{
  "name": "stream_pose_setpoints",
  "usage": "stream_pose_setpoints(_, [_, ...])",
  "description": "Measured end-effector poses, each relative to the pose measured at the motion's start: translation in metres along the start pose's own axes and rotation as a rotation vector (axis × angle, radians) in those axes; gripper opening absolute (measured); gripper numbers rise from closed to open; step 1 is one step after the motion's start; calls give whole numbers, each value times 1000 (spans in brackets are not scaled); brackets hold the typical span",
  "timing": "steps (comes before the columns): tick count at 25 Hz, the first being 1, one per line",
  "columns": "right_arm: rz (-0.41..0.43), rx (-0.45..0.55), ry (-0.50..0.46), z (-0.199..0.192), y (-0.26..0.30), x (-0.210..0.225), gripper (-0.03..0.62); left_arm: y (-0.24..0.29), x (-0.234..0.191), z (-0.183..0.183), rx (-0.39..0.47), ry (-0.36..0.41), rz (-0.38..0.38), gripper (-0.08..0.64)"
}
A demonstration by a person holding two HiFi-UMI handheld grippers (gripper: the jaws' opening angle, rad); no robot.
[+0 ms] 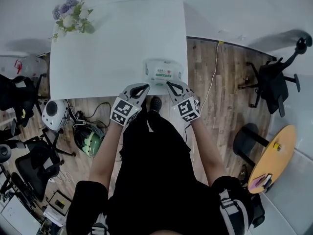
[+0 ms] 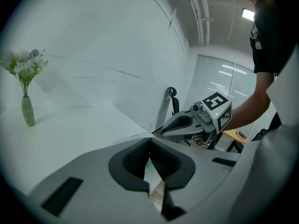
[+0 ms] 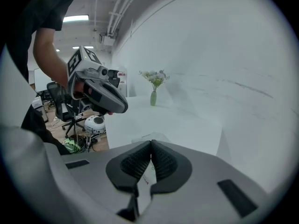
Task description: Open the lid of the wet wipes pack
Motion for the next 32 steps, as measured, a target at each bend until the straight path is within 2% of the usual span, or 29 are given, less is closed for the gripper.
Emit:
stream_pose_setpoints(5, [30, -22, -47, -8, 18, -5, 21, 20, -22, -19, -13, -24, -8, 23])
stream_pose_setpoints(18, [33, -80, -159, -32, 58, -14, 69, 56, -64, -56, -30, -85, -20, 23])
stream_pose_setpoints(32, [18, -121, -371, -45, 78, -18, 109, 73, -83, -72, -41, -130, -44, 23])
Point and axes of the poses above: the fingertips, and each gripper's own axes: y forward along the fingers, x to its right, z out of its top, the point moved 5 cm from there along -y, backward along the fingers, and after that the axes turned 15 degrees about -z, right-handed, at the moved point
